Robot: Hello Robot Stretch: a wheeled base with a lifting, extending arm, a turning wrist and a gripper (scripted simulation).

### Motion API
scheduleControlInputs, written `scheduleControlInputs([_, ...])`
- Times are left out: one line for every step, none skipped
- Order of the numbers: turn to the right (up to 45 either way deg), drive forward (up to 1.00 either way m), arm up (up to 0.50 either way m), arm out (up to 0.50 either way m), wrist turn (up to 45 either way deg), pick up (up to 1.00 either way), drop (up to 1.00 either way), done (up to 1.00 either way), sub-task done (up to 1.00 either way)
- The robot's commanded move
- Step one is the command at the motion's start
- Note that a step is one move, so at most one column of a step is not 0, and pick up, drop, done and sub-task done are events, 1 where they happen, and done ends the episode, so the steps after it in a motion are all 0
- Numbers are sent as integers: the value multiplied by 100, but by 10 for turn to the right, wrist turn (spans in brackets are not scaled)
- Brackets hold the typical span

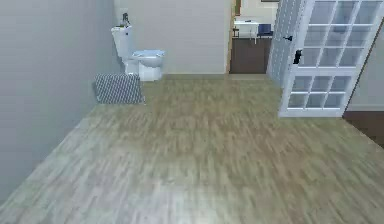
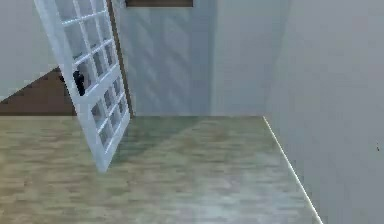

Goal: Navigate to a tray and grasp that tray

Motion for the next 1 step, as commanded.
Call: scheduleControlInputs([-450,0,0,0,0,0,0,0,0])
